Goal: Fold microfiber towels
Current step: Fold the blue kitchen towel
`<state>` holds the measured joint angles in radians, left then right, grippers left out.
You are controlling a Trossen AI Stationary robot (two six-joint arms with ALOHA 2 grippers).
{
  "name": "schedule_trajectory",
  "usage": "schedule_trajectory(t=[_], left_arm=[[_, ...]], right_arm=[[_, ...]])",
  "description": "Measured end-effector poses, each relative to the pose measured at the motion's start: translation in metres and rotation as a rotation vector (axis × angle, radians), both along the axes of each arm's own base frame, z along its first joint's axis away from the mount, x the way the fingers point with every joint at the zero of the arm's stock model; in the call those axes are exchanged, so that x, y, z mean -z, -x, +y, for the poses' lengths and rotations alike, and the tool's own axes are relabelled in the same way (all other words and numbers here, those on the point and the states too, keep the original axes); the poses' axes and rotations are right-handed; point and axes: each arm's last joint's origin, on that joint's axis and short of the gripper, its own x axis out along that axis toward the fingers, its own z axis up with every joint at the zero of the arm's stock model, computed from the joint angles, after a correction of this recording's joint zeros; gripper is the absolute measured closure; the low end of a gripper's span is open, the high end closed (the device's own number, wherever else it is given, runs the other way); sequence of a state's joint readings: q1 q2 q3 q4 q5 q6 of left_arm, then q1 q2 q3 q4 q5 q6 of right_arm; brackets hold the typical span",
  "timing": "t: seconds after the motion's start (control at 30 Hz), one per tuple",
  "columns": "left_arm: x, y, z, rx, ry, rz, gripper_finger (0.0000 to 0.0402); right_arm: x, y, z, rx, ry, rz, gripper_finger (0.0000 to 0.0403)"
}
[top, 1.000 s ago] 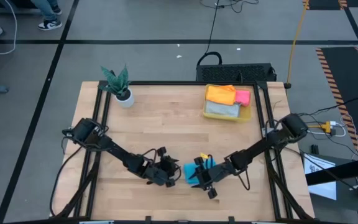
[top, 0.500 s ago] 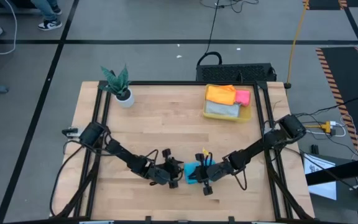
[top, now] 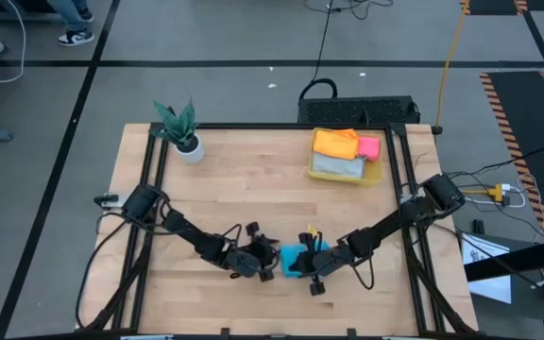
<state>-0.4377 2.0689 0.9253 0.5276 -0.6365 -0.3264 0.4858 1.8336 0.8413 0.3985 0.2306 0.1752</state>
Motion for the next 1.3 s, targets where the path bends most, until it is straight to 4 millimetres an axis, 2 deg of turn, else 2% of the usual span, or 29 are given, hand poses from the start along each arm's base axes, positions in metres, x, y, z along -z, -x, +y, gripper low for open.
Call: schedule_trajectory(t=[0.27, 0.43, 0.7, 0.8, 0.9, 1.3], left_arm=[[-0.001, 0.001, 0.003, -0.095, -0.038, -0.026, 0.0266], [0.000, 0.001, 0.002, -0.094, -0.042, -0.025, 0.0266], [0.000, 0.015, -0.026, 0.057, -0.179, 0.032, 0.0266], [0.000, 0.018, -0.030, 0.080, -0.200, 0.046, 0.0266], [0.002, 0.015, -0.026, 0.060, -0.179, 0.026, 0.0266], [0.031, -0.006, -0.006, -0.026, -0.071, -0.128, 0.0266]], right_arm=[[0.006, 0.007, -0.002, -0.043, -0.046, -0.023, 0.0402], [0.003, 0.009, -0.003, -0.071, -0.050, -0.124, 0.0402], [-0.015, 0.014, 0.004, -0.122, -0.041, -0.190, 0.0403], [-0.018, 0.016, 0.006, -0.132, -0.034, -0.184, 0.0403], [-0.017, 0.016, 0.005, -0.122, -0.046, -0.178, 0.0403], [-0.012, 0.019, 0.003, -0.097, -0.048, -0.115, 0.0403]])
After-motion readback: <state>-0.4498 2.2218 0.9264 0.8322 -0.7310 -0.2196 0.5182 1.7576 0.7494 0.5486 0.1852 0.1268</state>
